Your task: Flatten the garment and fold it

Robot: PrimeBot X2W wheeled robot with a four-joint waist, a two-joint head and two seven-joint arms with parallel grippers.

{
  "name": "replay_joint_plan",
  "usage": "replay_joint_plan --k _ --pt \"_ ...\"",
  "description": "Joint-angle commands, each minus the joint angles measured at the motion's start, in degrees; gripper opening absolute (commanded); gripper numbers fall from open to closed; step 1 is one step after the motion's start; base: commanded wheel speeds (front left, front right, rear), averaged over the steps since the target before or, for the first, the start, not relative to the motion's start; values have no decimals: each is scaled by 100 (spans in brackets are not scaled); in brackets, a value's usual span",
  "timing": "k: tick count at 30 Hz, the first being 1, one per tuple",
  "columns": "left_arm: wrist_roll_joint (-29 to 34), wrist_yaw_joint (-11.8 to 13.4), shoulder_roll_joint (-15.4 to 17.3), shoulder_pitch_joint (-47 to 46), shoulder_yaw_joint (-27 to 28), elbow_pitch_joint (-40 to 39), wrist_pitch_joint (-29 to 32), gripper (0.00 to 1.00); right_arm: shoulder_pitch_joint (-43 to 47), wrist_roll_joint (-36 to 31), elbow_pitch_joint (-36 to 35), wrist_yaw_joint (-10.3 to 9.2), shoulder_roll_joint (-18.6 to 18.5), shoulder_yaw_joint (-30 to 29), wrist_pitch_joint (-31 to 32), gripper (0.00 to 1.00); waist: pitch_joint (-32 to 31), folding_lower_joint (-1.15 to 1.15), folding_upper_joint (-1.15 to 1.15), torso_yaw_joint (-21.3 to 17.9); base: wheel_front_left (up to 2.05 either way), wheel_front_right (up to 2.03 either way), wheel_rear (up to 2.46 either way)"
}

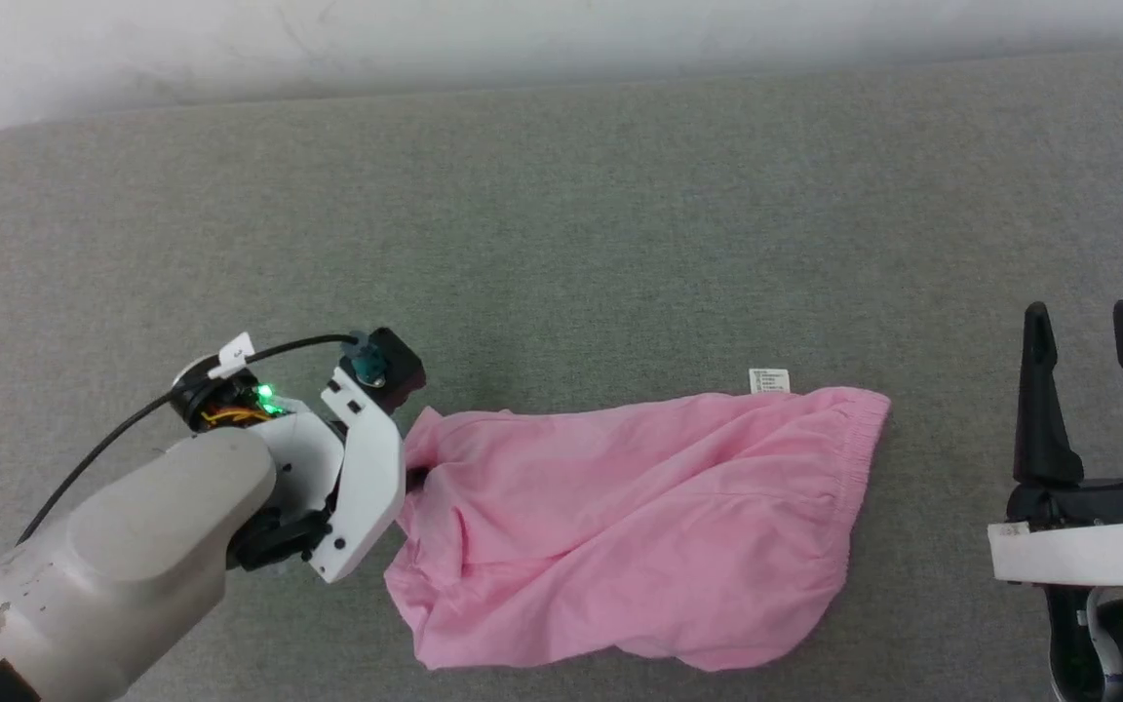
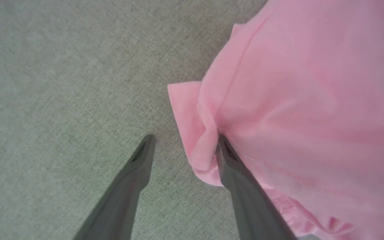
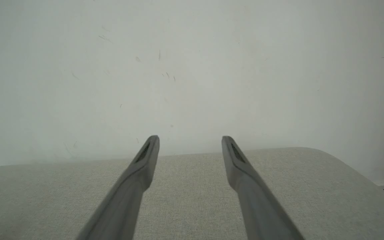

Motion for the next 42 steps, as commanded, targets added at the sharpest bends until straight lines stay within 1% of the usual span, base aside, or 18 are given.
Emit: replay_joint_plan --k 1,7,9,12,16,18,22,25,27,28,29,31,34,35,38,40,42 --pt "-65 -36 -9 -116 -76 -22 -27 0 -64 38 -3 -5 17 -39 -26 100 46 -1 1 -49 0 0 0" --pt "-314 -37 211 -403 -146 -297 -296 0 -26 61 -18 -5 18 -117 -26 100 33 -1 1 2 0 0 0" --pt "-349 -37 296 -536 -107 -251 -442 0 -36 73 -21 -5 18 -98 -26 100 53 -1 1 -1 0 0 0" --pt "-376 -38 351 -747 19 26 -620 0 -110 76 -33 -5 18 -11 -26 100 157 -1 1 -63 0 0 0" --pt "-159 22 287 -1049 92 791 -824 0 -276 0 -66 -5 18 130 -26 100 390 -1 1 -252 0 0 0" --pt "-77 150 207 -1154 166 1294 -1025 0 -356 -25 -78 -5 18 173 -26 100 529 -1 1 -374 0 0 0" --pt "126 312 37 -1259 192 2264 -1467 0 -482 -30 -85 -5 18 209 -26 100 750 -1 1 -594 0 0 0" --pt "186 304 -96 -1219 154 2817 -1633 0 -519 -29 -73 -5 18 232 -26 100 807 -1 1 -671 0 0 0" --pt "225 248 -175 -1179 114 3080 -1733 0 -517 -33 -61 -5 18 237 -26 100 795 -1 1 -686 0 0 0" --pt "241 222 -228 -1169 105 3176 -1834 49 -507 -41 -51 -5 18 225 -26 100 765 -1 1 -668 0 0 0" --pt "257 207 -299 -1164 100 3244 -1954 100 -491 -47 -39 -5 18 203 -26 100 718 -1 1 -624 0 0 0" --pt "283 193 -359 -1159 91 3305 -2076 100 -474 -63 -32 -5 18 196 -26 100 662 -1 1 -577 0 0 0" --pt "345 220 -457 -1164 132 3396 -2601 100 -440 -125 -30 -5 18 196 -26 100 457 -1 1 -438 0 0 0" --pt "329 289 -485 -1176 210 3386 -2865 100 -421 -143 -39 -5 18 178 -26 100 382 -1 1 -371 0 0 0" --pt "355 639 -507 -1169 418 3279 -3708 100 -361 -201 -70 -5 11 167 -26 100 160 -1 1 -180 0 0 0" --pt "368 829 -479 -1093 547 3105 -4009 100 -298 -222 -84 -5 -4 164 -26 100 28 -1 1 -55 0 0 0" --pt "398 986 -444 -966 654 2802 -4116 100 -223 -233 -89 -5 -20 162 -26 100 -90 -1 1 67 0 0 0"
